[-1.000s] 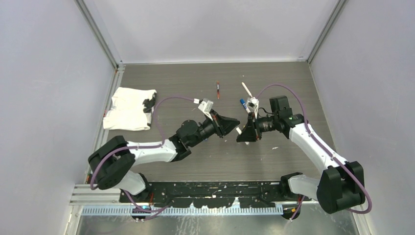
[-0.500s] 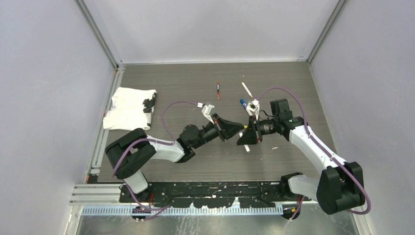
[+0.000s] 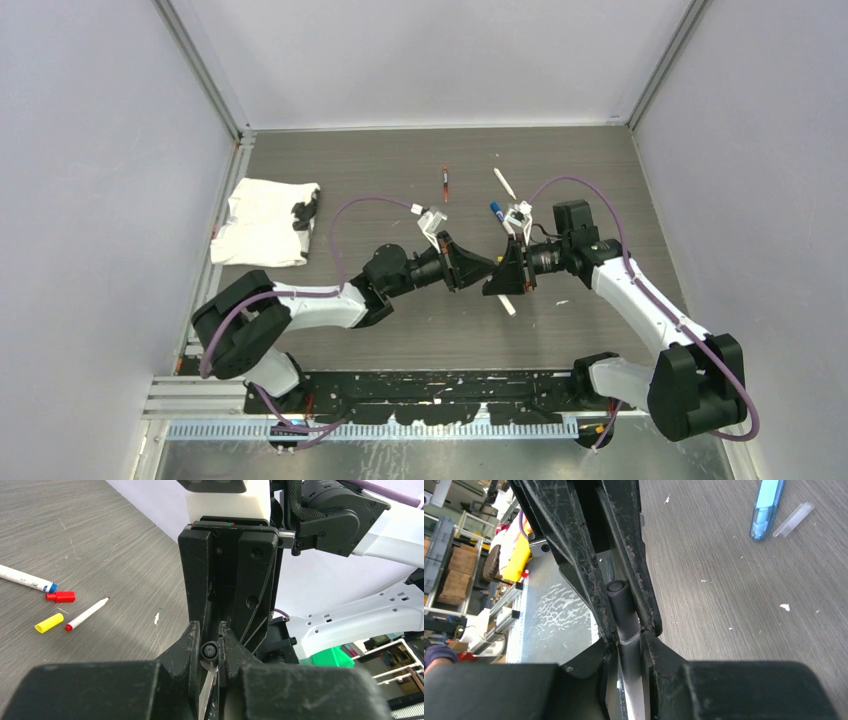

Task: Insert the pens into the pen caps
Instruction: Press the pen cap onto the pen.

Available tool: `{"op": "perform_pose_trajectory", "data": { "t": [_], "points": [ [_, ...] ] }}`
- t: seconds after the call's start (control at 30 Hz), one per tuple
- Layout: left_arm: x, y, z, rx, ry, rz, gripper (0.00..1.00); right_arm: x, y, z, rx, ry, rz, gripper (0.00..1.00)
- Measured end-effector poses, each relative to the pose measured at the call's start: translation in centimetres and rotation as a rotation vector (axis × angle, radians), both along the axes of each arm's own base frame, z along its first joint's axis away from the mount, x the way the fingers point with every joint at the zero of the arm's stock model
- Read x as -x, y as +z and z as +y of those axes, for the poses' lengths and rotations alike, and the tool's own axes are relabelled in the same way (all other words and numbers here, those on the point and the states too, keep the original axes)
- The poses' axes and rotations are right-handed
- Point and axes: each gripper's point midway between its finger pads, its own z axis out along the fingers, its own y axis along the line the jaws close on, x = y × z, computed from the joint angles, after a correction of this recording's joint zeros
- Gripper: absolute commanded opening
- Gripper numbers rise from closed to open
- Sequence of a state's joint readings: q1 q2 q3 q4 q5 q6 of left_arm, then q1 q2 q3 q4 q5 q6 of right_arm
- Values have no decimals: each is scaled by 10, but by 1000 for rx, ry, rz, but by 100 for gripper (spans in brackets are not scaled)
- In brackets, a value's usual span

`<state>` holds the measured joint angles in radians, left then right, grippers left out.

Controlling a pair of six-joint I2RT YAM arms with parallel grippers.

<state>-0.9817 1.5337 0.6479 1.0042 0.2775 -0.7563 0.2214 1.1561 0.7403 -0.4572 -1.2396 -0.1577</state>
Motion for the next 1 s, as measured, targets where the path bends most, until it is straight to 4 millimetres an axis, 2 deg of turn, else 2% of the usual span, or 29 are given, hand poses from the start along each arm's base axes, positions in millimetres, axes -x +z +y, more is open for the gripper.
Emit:
{"op": "perform_pose_trajectory", "data": {
  "t": [0.3,0.47,0.6,0.73,0.87,1.0],
  "points": [
    [-3,4,3,24,3,55,23,-1,2,4,-29,39,-57,1],
    [-6,8,9,13,41,84,38,-6,6,6,-42,49,-100,1],
    [0,21,15,9,41,66,51,-14,13,7,-54,47,-151,1],
    [12,25,21,-30,33,41,54,-25,20,9,-62,37,-218,1],
    [30,38,29,-44,5,-16,55,-36,20,8,-52,11,-261,1],
    [49,41,50,-39,-4,-107,56,-47,24,7,-49,-17,-312,1]
  ]
}}
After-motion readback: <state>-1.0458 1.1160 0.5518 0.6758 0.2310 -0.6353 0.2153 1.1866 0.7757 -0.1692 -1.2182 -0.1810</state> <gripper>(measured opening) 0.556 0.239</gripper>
